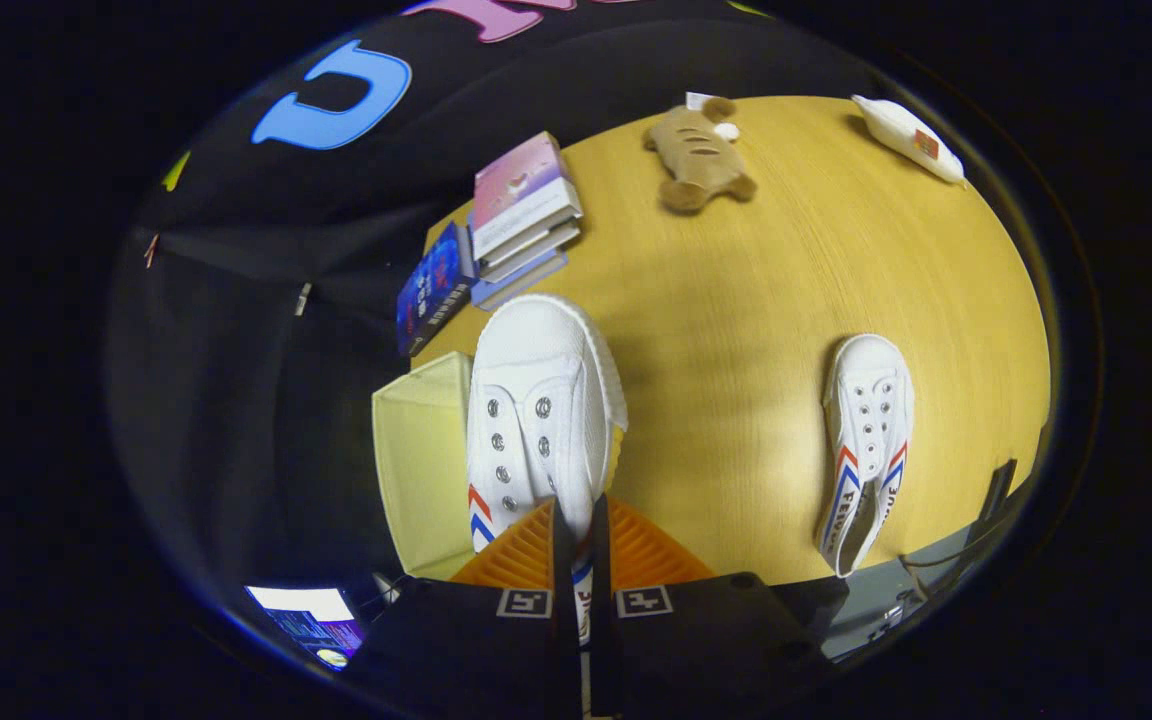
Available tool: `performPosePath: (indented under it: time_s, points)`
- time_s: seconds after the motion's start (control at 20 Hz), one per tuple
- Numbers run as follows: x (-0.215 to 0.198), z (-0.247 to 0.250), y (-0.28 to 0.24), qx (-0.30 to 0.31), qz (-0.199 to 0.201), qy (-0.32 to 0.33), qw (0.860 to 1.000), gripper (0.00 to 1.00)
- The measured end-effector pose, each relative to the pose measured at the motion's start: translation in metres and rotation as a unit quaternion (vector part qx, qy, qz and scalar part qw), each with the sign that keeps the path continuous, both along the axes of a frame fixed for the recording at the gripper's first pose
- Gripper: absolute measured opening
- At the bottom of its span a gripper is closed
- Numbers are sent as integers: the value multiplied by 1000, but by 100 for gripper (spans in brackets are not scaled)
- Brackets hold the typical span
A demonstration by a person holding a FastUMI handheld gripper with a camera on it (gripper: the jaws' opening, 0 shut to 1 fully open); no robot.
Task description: Open the storage box then place both shoes into the box .Put the left shoe in first, then the right shoe, with the right side of both shoes facing outward in a uniform manner.
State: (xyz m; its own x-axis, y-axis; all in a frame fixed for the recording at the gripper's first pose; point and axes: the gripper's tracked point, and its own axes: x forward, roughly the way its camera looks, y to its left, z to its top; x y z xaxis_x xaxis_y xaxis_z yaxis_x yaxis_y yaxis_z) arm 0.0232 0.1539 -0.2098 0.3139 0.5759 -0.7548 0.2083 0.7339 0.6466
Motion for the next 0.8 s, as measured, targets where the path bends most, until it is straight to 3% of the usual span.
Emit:
performPosePath:
  time_s: [0.35, 0.8]
  points:
    - [11, 39, 82, 2, 63, -17, 998, 8]
    - [9, 0, 184, -27, 123, 34, 991, 8]
